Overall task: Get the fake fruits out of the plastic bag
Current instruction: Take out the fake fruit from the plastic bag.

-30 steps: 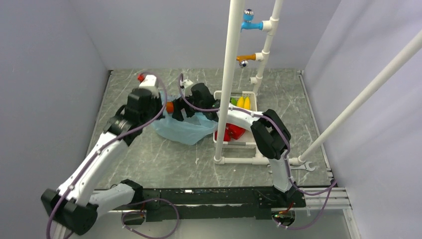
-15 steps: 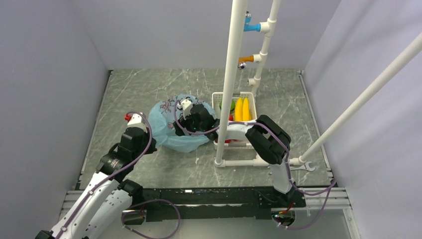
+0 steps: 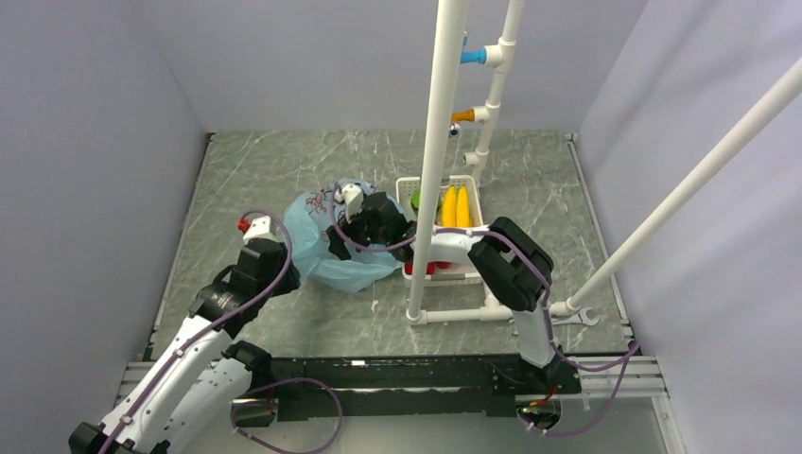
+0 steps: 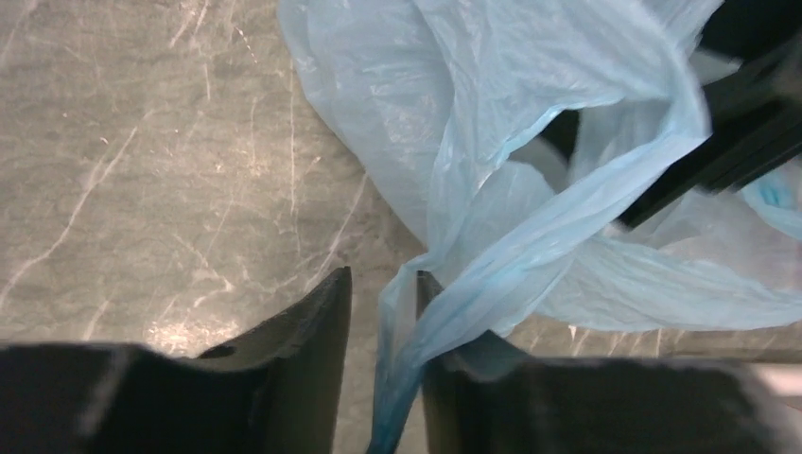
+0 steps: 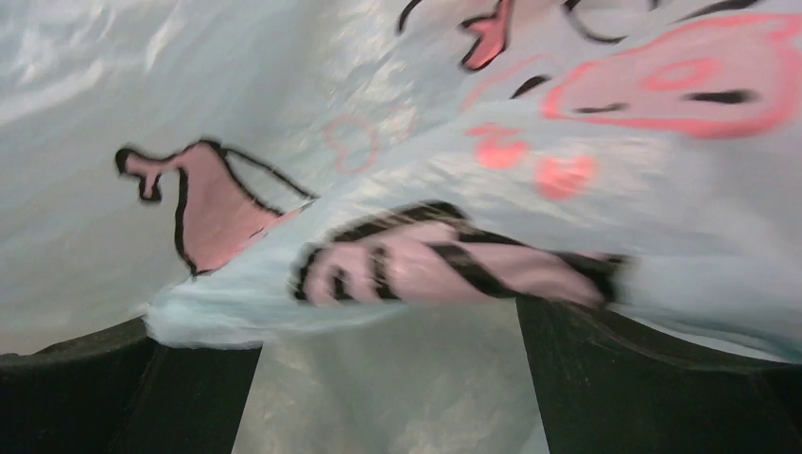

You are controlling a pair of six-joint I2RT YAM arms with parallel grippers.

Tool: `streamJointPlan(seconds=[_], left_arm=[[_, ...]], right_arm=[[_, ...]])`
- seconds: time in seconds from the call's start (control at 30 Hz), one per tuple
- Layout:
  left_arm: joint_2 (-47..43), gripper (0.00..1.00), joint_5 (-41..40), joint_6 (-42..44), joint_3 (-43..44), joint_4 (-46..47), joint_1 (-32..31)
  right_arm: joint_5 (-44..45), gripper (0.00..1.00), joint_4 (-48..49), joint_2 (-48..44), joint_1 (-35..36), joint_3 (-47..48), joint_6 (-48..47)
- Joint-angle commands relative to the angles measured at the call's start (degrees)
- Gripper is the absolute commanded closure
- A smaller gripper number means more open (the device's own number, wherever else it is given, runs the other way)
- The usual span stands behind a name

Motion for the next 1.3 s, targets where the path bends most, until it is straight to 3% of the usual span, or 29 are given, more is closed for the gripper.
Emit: streamJointPlan(seconds=[0.0, 0.07, 0.13, 0.23, 0.33, 0.5, 0.73, 0.8, 0.83, 0.9, 0.97, 1.03, 1.17, 1.27], left_arm=[[3.6, 0.52, 1.5, 2.0, 5.1, -1.2, 0.1], [5.2, 0.33, 3.0, 4.0, 8.3, -2.0, 0.3], [6.8, 0.24, 5.1, 6.1, 13.0, -3.4, 1.3], [9.4, 0.01, 12.2, 9.8, 22.0, -3.8, 4.6], [15.5, 0.01, 19.3, 11.1, 31.1, -5.4, 9.5], [26.3, 0.01, 21.7, 15.2, 39.1, -6.9, 10.2], [28.1, 0.01, 15.5, 19.9, 30.3, -4.9, 10.1], [26.5, 0.1, 15.5, 19.9, 26.5, -2.9, 10.1], [25.7, 0.21, 14.5, 19.9, 24.4, -2.0, 10.1], [24.6, 0.47, 11.0, 19.2, 21.8, -1.9, 10.1], [23.3, 0.79, 9.3, 19.0, 19.5, -1.3, 10.1], [22.1, 0.97, 9.3, 18.8, 17.8, -0.1, 10.1], [19.9, 1.0, 10.8, 17.0, 14.6, 1.3, 10.1], [17.1, 1.0, 10.1, 15.8, 11.8, 1.1, 10.1]], right_arm=[[-11.3, 0.0, 6.0, -1.5, -5.5, 3.7, 13.1], [-13.4, 0.0, 6.1, -1.2, -6.8, 4.6, 15.5], [-14.9, 0.0, 6.5, -1.5, -7.6, 4.5, 16.6], [-15.7, 0.0, 6.0, -1.9, -8.3, 4.6, 18.0], [-16.6, 0.0, 7.9, -2.0, -8.7, 4.2, 21.5], [-14.7, 0.0, 8.9, 0.5, -8.7, 6.5, 25.2], [-8.6, 0.0, 6.4, 6.4, -8.5, 12.7, 21.0], [-8.7, 0.0, 6.4, 9.4, -8.6, 15.6, 19.0], [-8.8, 0.0, 5.2, 10.9, -8.7, 17.7, 18.1], [-7.9, 0.0, 4.4, 13.4, -8.6, 20.7, 16.7], [-7.6, 0.0, 4.9, 15.5, -8.6, 22.7, 16.3], [-6.8, 0.0, 4.5, 17.7, -8.6, 25.3, 17.0], [-3.8, 0.0, 7.6, 20.6, -7.4, 26.2, 19.0], [3.4, 0.0, 5.6, 20.6, -5.8, 26.0, 19.5]])
